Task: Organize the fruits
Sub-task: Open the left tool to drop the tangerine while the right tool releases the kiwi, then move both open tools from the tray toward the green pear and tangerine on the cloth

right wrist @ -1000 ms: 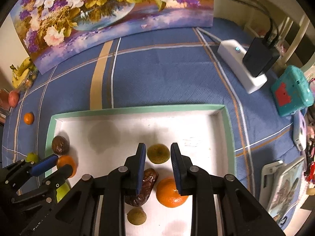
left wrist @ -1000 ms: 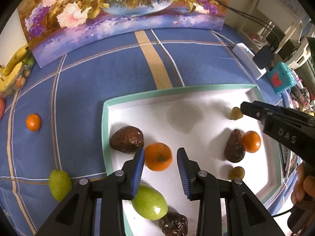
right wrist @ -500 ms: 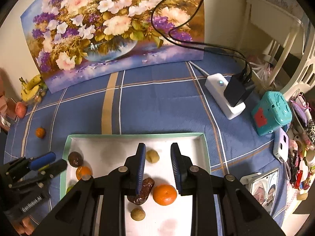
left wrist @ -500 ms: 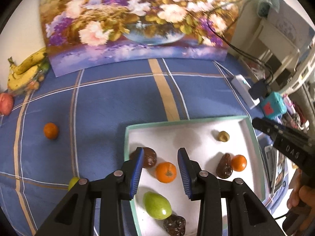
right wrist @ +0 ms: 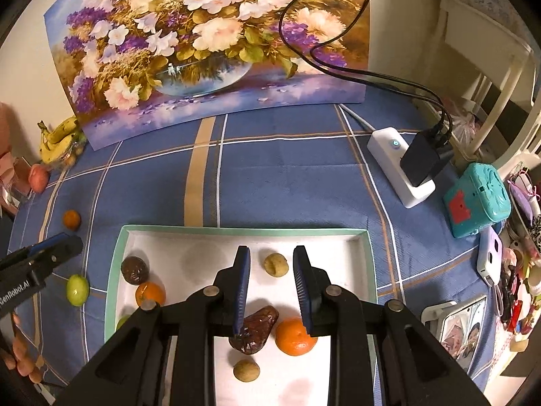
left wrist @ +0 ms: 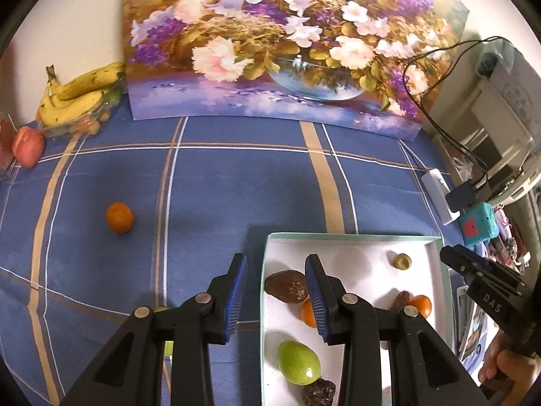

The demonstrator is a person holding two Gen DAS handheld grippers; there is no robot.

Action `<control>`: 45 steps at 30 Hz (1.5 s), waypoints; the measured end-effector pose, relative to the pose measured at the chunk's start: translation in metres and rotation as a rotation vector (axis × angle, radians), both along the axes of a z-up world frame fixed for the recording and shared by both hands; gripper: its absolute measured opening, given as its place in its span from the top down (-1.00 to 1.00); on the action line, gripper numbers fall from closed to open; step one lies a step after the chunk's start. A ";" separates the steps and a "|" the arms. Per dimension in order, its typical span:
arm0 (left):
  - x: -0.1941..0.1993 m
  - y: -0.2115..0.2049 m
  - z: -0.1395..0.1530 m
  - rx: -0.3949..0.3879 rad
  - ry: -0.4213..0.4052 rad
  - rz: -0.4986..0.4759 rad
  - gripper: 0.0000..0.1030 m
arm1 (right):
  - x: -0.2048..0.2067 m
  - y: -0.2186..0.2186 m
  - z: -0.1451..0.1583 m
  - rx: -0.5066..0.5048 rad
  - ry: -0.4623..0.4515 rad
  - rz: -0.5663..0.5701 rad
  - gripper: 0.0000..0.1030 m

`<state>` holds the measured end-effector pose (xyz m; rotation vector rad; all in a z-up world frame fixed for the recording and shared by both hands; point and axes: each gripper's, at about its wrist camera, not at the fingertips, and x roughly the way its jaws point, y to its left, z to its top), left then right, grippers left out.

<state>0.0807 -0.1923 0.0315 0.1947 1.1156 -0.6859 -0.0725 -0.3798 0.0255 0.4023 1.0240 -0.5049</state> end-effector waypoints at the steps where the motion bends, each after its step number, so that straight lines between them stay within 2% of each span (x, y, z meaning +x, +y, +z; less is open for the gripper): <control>1: 0.001 0.001 0.000 0.001 0.002 0.005 0.22 | 0.000 0.000 0.000 0.001 0.001 0.001 0.48; 2: 0.002 0.001 -0.001 0.003 0.004 0.010 -0.04 | 0.000 0.000 -0.001 0.001 0.002 0.001 0.48; 3: 0.003 0.002 -0.001 0.008 0.004 0.017 -0.45 | 0.001 0.000 -0.001 0.001 0.003 0.001 0.48; 4: 0.005 0.003 -0.002 0.017 0.002 0.029 -0.58 | 0.001 0.000 -0.001 0.000 0.004 0.000 0.48; 6: 0.008 0.005 -0.005 0.037 -0.007 0.056 -0.65 | 0.002 -0.001 -0.003 -0.014 0.017 0.002 0.33; 7: 0.011 0.006 -0.006 0.047 -0.007 0.067 -0.65 | 0.003 0.000 -0.005 -0.019 0.027 0.002 0.11; 8: 0.013 0.008 -0.009 0.056 -0.006 0.080 -0.70 | 0.004 0.000 -0.006 -0.024 0.036 0.005 0.01; 11: 0.018 0.014 -0.015 0.084 -0.014 0.124 -0.99 | 0.005 -0.001 -0.011 -0.017 0.043 0.011 -0.02; 12: 0.020 0.016 -0.016 0.089 -0.020 0.134 -1.00 | 0.006 -0.001 -0.012 -0.016 0.045 0.010 -0.06; 14: 0.022 0.019 -0.018 0.099 -0.027 0.149 -1.00 | 0.007 -0.001 -0.015 -0.024 0.053 0.006 -0.34; 19: 0.025 0.025 -0.021 0.116 -0.051 0.178 -1.00 | 0.009 0.001 -0.019 -0.038 0.071 0.010 -0.40; 22: 0.026 0.028 -0.022 0.117 -0.064 0.192 -1.00 | 0.010 0.000 -0.021 -0.056 0.078 0.003 -0.71; 35: 0.026 0.041 -0.017 0.096 -0.058 0.240 -1.00 | 0.014 0.009 -0.023 -0.078 0.071 0.008 -0.78; 45: 0.017 0.066 -0.003 0.114 -0.120 0.254 -1.00 | 0.017 0.035 -0.012 -0.041 0.042 0.025 -0.78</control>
